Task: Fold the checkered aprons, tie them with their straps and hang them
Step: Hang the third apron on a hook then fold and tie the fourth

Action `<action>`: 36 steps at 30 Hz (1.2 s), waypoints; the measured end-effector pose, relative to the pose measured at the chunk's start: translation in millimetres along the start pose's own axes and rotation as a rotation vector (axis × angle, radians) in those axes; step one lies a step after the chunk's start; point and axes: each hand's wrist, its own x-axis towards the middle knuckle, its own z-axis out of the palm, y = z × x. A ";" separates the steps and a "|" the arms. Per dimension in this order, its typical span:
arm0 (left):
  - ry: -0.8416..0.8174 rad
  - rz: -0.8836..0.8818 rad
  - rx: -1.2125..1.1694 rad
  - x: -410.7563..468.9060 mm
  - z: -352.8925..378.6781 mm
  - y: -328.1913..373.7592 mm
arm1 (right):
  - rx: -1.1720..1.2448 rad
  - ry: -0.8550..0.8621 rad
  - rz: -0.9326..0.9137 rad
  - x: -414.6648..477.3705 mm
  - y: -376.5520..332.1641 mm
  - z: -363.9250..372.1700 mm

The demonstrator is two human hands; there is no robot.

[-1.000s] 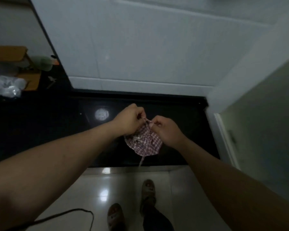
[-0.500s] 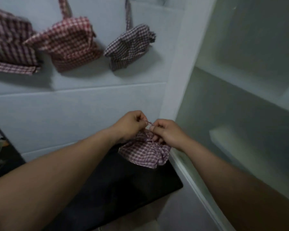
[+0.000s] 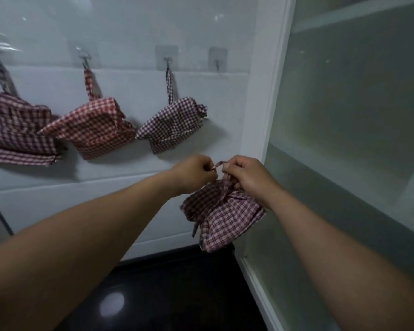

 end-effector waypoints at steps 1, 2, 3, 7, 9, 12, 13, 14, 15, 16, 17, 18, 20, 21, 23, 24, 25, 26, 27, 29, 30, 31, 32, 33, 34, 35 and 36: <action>-0.005 -0.040 0.012 1.8 1.7 -5.0 | -0.006 0.018 0.006 4.7 3.5 0.1; 0.006 -0.078 -0.007 6.5 2.8 -7.4 | 0.002 0.021 0.011 13.6 6.4 -1.2; 0.029 -0.099 -0.063 10.1 6.1 -10.9 | 0.025 0.019 0.016 19.2 10.3 -0.9; 0.152 -0.105 -0.118 16.9 24.1 -10.1 | 0.060 -0.002 0.032 28.5 19.6 5.1; 0.116 -0.157 -0.170 19.9 33.8 -16.2 | 0.094 -0.013 0.027 29.1 16.4 5.8; -0.141 -0.336 -0.471 20.0 46.7 -32.3 | 0.147 -0.016 0.037 30.0 17.1 7.0; -0.212 -0.340 -0.541 21.8 52.7 -39.9 | 0.176 -0.027 0.051 29.7 19.2 6.9; -0.225 -0.333 -0.602 20.8 58.8 -44.3 | 0.204 -0.048 0.064 28.5 20.6 9.2; -0.197 -0.310 -0.638 22.1 66.3 -45.0 | 0.203 -0.058 0.081 27.5 23.4 9.7; -0.142 -0.281 -0.623 21.9 71.8 -45.6 | 0.184 -0.065 0.097 26.1 26.3 11.0; -0.090 -0.249 -0.586 23.3 76.1 -47.7 | 0.133 -0.049 0.107 25.2 29.2 11.1; -0.050 -0.218 -0.526 22.7 77.2 -48.9 | 0.060 -0.006 0.108 25.3 32.8 10.9; -0.021 -0.143 -0.440 19.2 71.9 -48.4 | -0.063 0.102 0.117 25.6 42.9 10.9; -0.020 -0.107 -0.409 20.4 68.8 -47.3 | -0.066 0.133 0.133 25.9 46.1 10.2; -0.006 -0.052 -0.299 21.5 61.7 -44.1 | -0.045 0.156 0.155 26.6 47.7 12.1; 0.022 -0.021 -0.213 21.3 57.8 -39.0 | -0.041 0.161 0.154 28.6 46.5 12.6; 0.062 0.016 -0.140 23.3 56.1 -36.1 | -0.050 0.168 0.147 30.7 44.0 12.0; 0.108 0.054 -0.072 25.1 52.9 -30.7 | -0.067 0.178 0.137 33.8 39.3 9.8; 0.164 0.093 -0.003 27.2 50.4 -25.8 | -0.085 0.192 0.125 37.5 34.9 6.8; 0.294 0.159 0.159 33.9 43.8 -15.9 | -0.124 0.222 0.087 46.8 24.5 -0.4; 0.344 0.169 0.209 38.8 39.8 -11.3 | -0.155 0.232 0.060 51.4 18.0 -3.7; 0.385 0.180 0.232 45.5 35.3 -5.7 | -0.189 0.238 0.032 56.8 12.3 -7.7; 0.411 0.196 0.237 52.4 30.2 -1.4 | -0.211 0.244 0.004 62.4 7.6 -10.7; 0.421 0.216 0.229 60.6 25.8 3.8 | -0.220 0.255 -0.019 68.6 3.7 -14.3; 0.420 0.223 0.209 67.7 19.9 9.0 | -0.232 0.273 -0.041 74.4 -1.2 -16.9; 0.415 0.213 0.180 74.1 14.1 14.5 | -0.248 0.293 -0.058 79.6 -5.6 -19.7; 0.417 0.197 0.157 81.6 6.6 21.0 | -0.248 0.311 -0.067 87.7 -8.8 -22.1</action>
